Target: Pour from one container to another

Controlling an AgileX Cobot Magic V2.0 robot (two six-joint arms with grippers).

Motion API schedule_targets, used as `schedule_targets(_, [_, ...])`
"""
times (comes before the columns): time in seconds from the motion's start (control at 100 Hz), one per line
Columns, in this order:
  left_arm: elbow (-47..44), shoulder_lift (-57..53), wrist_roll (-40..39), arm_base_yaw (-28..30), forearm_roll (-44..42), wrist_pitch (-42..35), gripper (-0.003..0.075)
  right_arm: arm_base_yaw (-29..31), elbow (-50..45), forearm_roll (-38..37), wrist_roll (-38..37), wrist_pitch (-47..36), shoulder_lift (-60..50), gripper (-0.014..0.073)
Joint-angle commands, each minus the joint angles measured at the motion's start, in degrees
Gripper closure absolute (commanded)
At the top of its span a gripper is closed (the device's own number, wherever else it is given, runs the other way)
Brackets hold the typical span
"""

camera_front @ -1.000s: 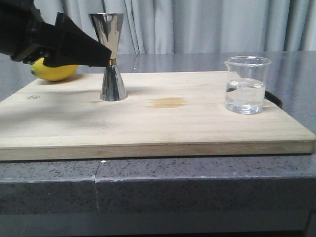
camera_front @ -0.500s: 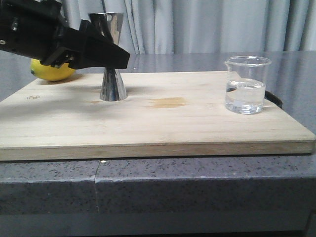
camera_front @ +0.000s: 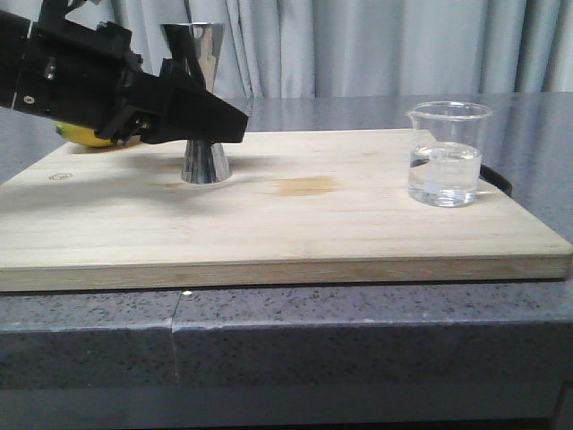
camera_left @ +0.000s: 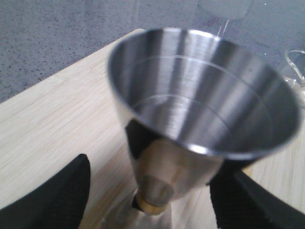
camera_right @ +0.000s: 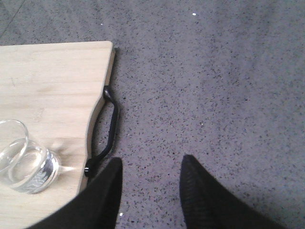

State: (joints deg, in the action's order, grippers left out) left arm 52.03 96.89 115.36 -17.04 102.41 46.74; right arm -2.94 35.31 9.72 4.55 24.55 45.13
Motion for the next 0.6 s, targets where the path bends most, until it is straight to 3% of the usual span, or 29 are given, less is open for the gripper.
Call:
schedule_targets(0.0, [1.6, -1.9, 0.1, -0.5, 3.2, 3.6, 0.0297, -0.1, 1.4, 0.4, 0.5, -4.2, 0.0, 0.0336])
schedule_targets(0.27, [1.6, -1.9, 0.1, -0.5, 3.2, 3.4, 0.0488, -0.1, 1.4, 0.4, 0.5, -4.2, 0.0, 0.0336])
schedule_targets(0.53, [1.6, -1.9, 0.1, -0.5, 3.2, 3.7, 0.0741, -0.4, 1.3, 0.4, 0.5, -4.2, 0.0, 0.0336])
schedule_targets(0.59, [1.6, -1.9, 0.0, -0.5, 3.2, 3.7, 0.0739, -1.3, 1.3, 0.4, 1.3, -4.2, 0.0, 0.0336])
